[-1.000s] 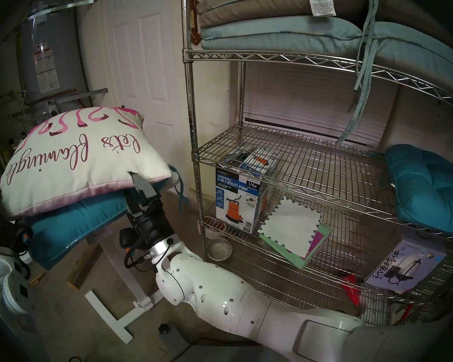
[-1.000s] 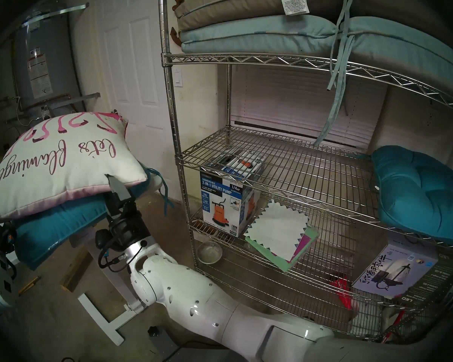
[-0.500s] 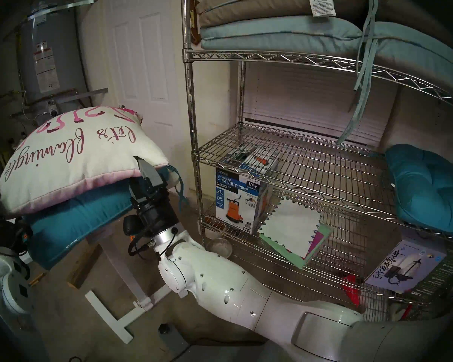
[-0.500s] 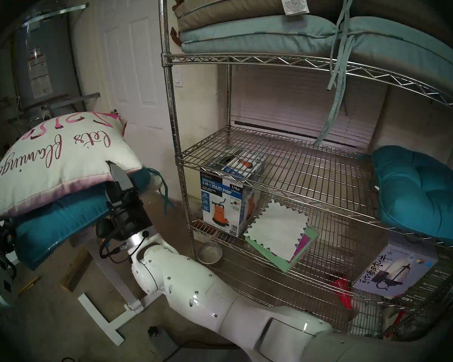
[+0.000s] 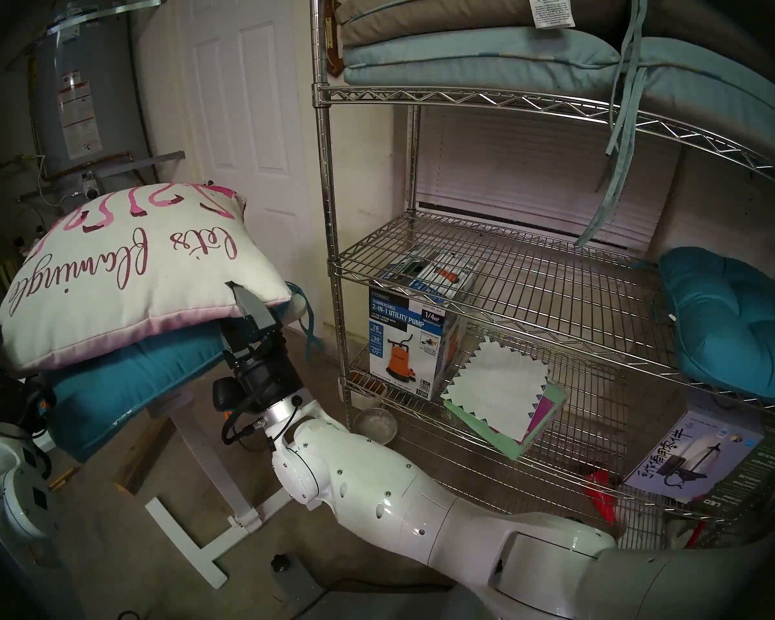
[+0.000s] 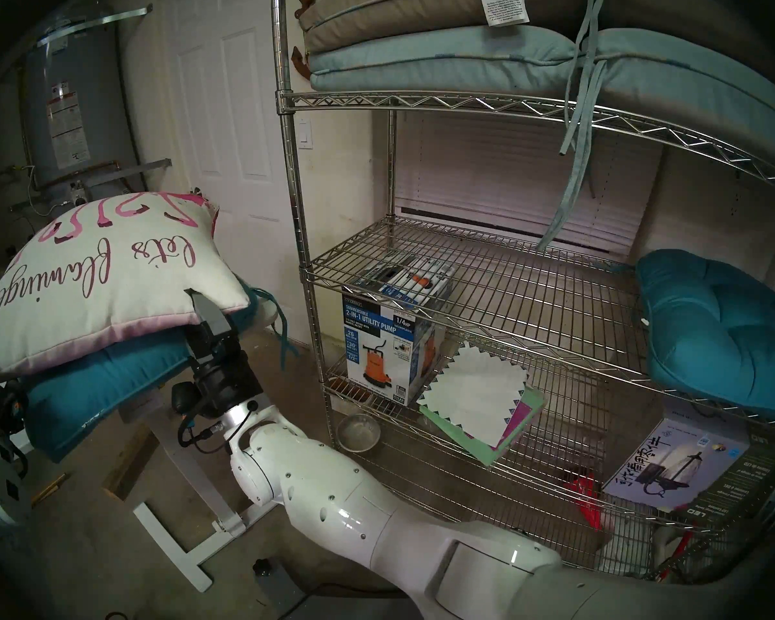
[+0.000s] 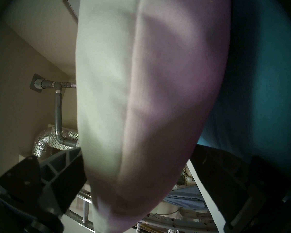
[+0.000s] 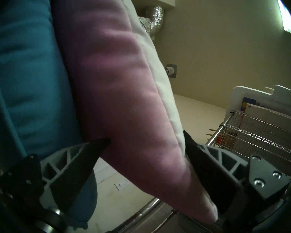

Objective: Put cushion on the shelf

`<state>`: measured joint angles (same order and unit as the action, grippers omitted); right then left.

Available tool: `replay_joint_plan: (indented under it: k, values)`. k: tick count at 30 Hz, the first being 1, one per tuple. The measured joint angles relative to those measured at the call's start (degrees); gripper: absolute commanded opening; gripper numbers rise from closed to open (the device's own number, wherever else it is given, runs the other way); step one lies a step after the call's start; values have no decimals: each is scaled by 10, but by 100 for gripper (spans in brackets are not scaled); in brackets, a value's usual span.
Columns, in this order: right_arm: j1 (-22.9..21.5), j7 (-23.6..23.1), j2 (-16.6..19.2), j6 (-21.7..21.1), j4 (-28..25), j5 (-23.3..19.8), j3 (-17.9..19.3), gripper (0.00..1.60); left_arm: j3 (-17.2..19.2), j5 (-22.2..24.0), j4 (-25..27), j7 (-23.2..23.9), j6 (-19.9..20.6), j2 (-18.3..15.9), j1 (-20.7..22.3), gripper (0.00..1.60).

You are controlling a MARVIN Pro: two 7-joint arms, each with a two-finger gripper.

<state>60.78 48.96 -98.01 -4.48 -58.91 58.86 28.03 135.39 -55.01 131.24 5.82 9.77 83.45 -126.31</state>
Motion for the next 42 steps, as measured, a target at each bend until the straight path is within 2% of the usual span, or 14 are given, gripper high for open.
replay_joint_plan:
  k: [8,24,25,26,33,40,41,42]
  values:
    - [-11,0,5,11,5,0,9,160,0,-1,0,0,-1,0,1,160]
    - [-19,-28,34,10,-27,8,15,160,0,-2,1,1,-2,1,2,160]
    - [-19,-30,34,12,-28,6,17,31,0,-2,1,1,-2,1,2,160]
    - [-19,-30,34,14,-28,4,18,0,0,-2,1,1,-2,1,2,160]
    - [-9,-25,26,43,-21,-13,15,0,-1,-13,1,-11,-15,5,-5,160]
    - [6,-9,17,47,-7,-34,-8,0,-3,-19,5,-18,-19,17,-10,160]
    - [7,-7,16,47,-5,-37,-11,0,-4,-20,6,-18,-18,19,-10,0]
    - [7,-4,15,47,-3,-40,-13,0,-5,-20,7,-18,-17,21,-9,0]
